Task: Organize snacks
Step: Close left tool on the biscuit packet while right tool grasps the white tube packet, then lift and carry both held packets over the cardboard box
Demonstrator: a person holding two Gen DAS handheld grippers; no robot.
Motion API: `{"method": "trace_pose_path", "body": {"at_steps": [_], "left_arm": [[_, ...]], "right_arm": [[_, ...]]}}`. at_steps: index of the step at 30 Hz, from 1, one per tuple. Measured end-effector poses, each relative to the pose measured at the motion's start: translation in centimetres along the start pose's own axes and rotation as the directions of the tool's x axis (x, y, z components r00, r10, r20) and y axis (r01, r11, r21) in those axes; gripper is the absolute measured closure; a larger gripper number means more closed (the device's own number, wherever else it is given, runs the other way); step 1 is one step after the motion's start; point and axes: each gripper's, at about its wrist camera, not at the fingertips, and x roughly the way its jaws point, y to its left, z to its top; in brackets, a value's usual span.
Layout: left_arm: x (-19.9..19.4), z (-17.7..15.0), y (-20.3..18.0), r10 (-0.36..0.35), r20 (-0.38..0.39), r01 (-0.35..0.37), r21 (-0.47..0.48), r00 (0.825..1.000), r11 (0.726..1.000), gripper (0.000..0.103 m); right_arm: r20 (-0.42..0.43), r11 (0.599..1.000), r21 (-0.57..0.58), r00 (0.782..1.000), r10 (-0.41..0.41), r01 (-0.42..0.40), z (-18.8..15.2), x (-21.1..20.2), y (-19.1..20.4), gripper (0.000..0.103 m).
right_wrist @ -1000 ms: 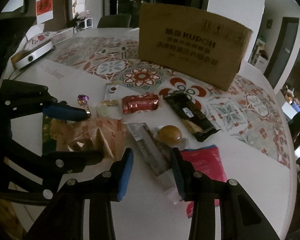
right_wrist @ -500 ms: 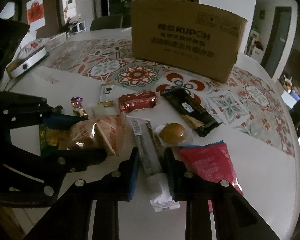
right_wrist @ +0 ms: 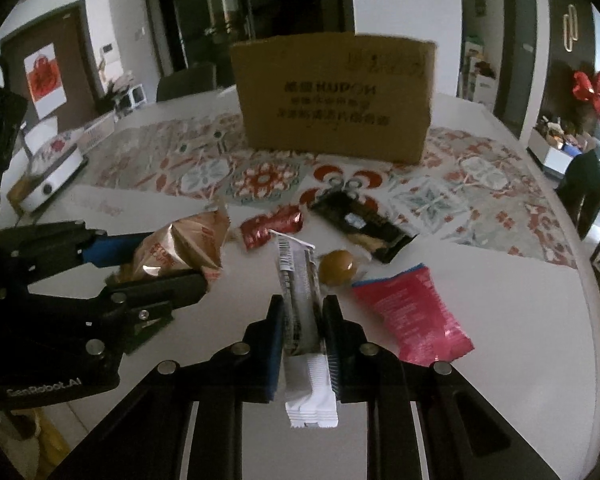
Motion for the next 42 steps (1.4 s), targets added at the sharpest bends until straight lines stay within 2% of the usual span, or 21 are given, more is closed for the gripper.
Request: {"method": "trace_pose_path", "body": {"at_steps": [7,13,22,30,36,42], "left_arm": [[-2.5,1.3,0.4,0.022,0.09,-0.021,-0.007,0.996,1.0,0.06],[-4.6,2.9,0.6,0.042,0.179,-0.042,-0.003,0.983,0.999,0.06],[-6.6,6.0,1.7,0.056,0.284,-0.054,-0.014,0.957,0.998,0.06],[-7.1,10.0,2.8,0.082,0.368,-0.085,-0.007,0.926,0.996,0.06],[-6.1,13.1,3.9,0.081,0.383,-0.081,-0.016,0.92,0.997,0.06],[-4.7,16.2,4.9,0.086,0.377,-0.08,-0.032,0.922,0.996,0.06]], "right_arm": [[0.098,0.998,0.051,0.995,-0.025,0.02,1.6,-2.9,0.3,0.083],[0.176,0.998,0.06,0.984,-0.036,0.026,3.0,-5.0,0.9,0.083],[0.274,0.998,0.06,0.961,-0.048,0.033,6.1,-7.0,1.4,0.083],[0.341,0.997,0.073,0.939,-0.055,0.032,9.9,-7.2,0.9,0.083],[0.37,0.997,0.076,0.927,-0.052,0.026,12.9,-6.6,0.2,0.084],[0.372,0.996,0.082,0.927,-0.047,0.018,16.4,-5.7,-1.0,0.084]]}}
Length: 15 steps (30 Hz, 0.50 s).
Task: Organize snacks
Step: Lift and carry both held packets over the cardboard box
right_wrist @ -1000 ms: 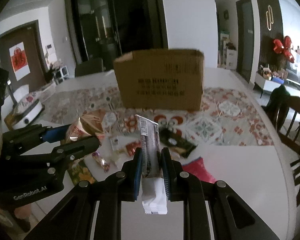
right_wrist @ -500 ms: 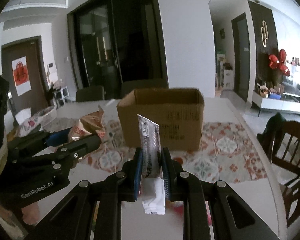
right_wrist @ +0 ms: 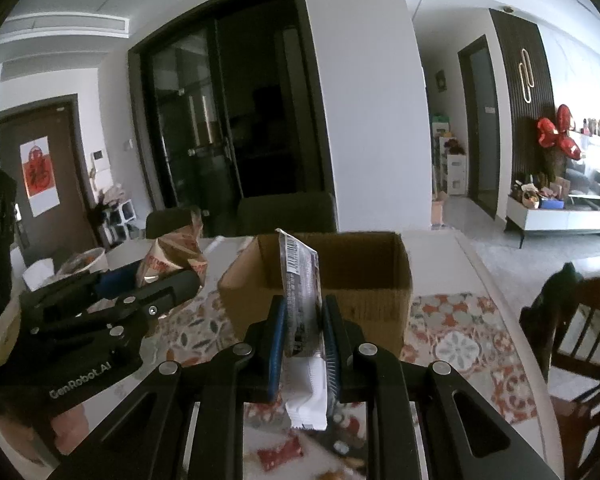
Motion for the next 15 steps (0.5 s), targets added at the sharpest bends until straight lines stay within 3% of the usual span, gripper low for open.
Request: {"method": "trace_pose_path", "body": {"at_steps": [15], "left_arm": [[9.8,4.2,2.6,-0.023,-0.167,0.015,-0.051,0.986,0.999,0.06]], "right_arm": [[-0.109,0.999,-0.023,0.994,-0.029,0.026,5.0,8.5,-2.7,0.084]]}}
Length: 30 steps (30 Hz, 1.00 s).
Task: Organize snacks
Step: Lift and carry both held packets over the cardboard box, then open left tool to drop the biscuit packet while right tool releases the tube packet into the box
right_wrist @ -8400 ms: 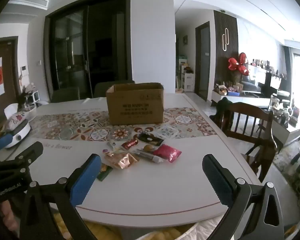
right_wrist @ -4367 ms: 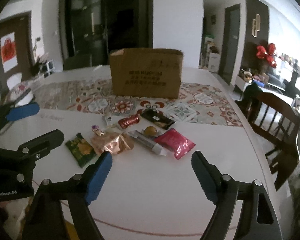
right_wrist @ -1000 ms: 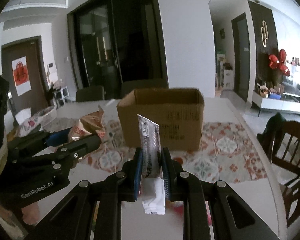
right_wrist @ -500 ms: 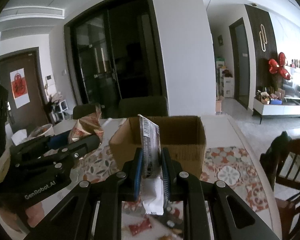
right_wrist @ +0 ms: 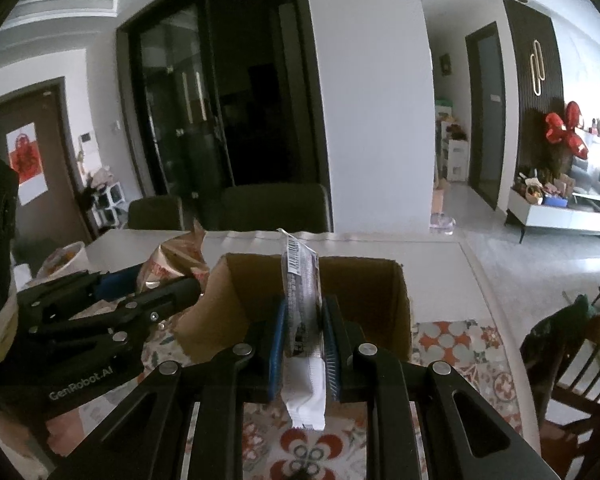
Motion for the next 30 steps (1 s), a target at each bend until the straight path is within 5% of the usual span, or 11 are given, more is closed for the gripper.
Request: {"method": "trace_pose_path", "body": {"at_steps": [12,15,16,18,30], "left_arm": [[6.9,0.9,0.9,0.007,-0.127,-0.013,-0.046,0.992,0.999,0.059],[7.5,0.9,1.1,0.022,-0.138,-0.028,-0.044,0.99,0.999,0.038],[7.5,0.9,1.2,0.037,-0.132,-0.043,-0.042,0.991,0.998,0.027],[7.2,0.9,1.2,0.05,-0.115,-0.055,-0.036,0.992,0.998,0.027],[2.0,-0.9,-0.2,0.065,-0.05,-0.064,0.018,0.997,0.998,0.023]], "right_arm": [[-0.096,0.998,0.059,0.995,-0.001,0.007,1.1,5.6,-2.2,0.084],[-0.113,0.997,0.079,0.994,-0.003,0.012,0.9,6.2,-2.8,0.081],[-0.119,0.996,0.083,0.993,-0.008,0.019,0.8,6.3,-2.9,0.077],[-0.121,0.996,0.087,0.992,-0.018,0.028,0.6,6.3,-3.0,0.065],[-0.086,0.996,0.072,0.995,-0.044,0.05,-0.8,2.8,-2.5,0.064]]}}
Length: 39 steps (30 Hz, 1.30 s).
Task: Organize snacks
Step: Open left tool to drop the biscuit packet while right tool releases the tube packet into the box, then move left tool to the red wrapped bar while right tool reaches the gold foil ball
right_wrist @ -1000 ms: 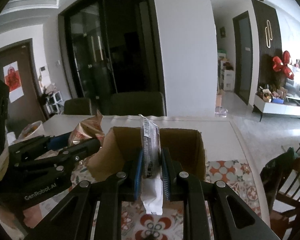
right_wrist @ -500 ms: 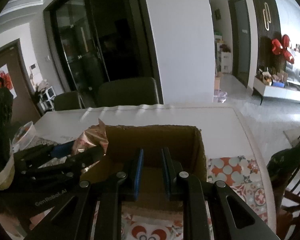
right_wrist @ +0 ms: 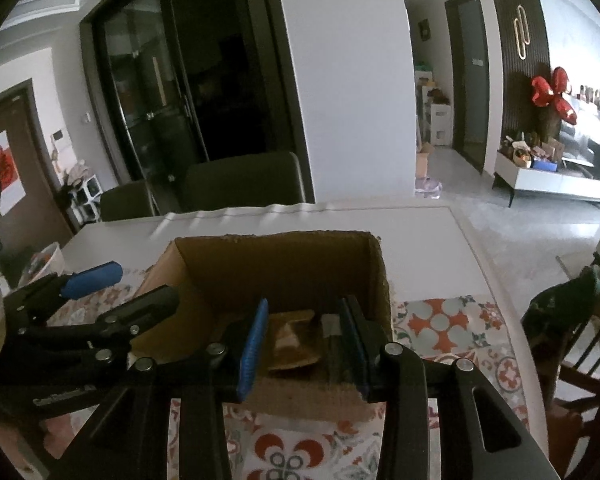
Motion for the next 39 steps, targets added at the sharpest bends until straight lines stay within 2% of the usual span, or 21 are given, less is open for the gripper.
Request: {"method": "trace_pose_path", "body": {"at_steps": [6,12,20,32,39], "left_arm": [[-3.8,-1.5,-0.8,-0.009,0.073,0.006,0.043,0.997,0.999,0.023],[-7.2,-3.2,-1.7,-0.054,0.103,0.045,0.084,0.993,0.995,0.023],[-10.3,-5.5,-2.8,-0.056,0.154,0.035,0.137,0.986,0.99,0.023],[-11.6,-10.2,-3.8,-0.07,0.124,0.044,0.203,0.99,0.978,0.023],[-11.3,-12.7,-4.1,-0.096,0.059,0.08,0.228,0.994,0.97,0.023]], "right_arm": [[0.037,1.0,-0.014,0.999,-0.013,0.013,-1.3,-2.7,0.4,0.064],[0.075,1.0,-0.015,0.997,0.0,0.001,-2.8,-5.6,1.1,0.064],[0.083,1.0,-0.023,0.996,0.01,-0.008,-5.4,-8.3,2.0,0.064],[0.046,0.999,-0.037,0.999,-0.026,0.028,-10.7,-10.1,2.6,0.064],[-0.01,0.999,-0.043,1.0,-0.014,0.014,-13.1,-10.0,2.8,0.064]]}}
